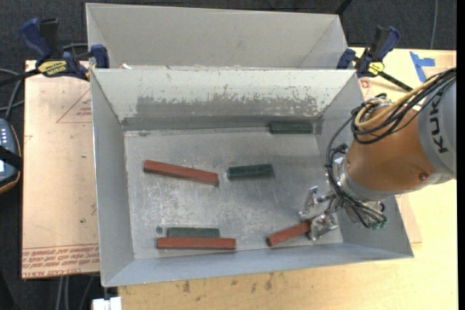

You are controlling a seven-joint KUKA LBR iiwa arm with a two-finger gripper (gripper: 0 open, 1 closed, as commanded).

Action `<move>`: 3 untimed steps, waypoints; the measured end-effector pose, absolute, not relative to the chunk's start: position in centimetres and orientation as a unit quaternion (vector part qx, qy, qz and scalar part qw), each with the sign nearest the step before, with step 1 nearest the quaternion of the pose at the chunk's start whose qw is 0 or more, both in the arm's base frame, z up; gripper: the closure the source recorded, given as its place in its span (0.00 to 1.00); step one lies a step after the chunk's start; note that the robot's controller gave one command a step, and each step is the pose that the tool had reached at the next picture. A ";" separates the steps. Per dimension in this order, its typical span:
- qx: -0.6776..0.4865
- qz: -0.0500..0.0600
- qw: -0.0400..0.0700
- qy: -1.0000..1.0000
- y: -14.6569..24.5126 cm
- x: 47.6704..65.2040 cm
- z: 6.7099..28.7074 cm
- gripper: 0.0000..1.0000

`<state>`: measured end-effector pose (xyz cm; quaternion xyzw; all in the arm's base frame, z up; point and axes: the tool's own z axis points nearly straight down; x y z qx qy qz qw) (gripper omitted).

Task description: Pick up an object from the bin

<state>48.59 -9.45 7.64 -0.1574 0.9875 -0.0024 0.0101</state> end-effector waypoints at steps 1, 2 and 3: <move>-0.175 0.000 0.001 0.985 -8.7 50.1 19.6 1.00; -0.175 0.000 0.001 0.985 -8.7 50.1 19.6 1.00; -0.172 0.001 -0.001 0.985 -8.7 50.1 24.9 1.00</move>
Offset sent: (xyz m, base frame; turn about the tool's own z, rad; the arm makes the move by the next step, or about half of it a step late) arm 0.0000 0.0000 0.0000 0.0000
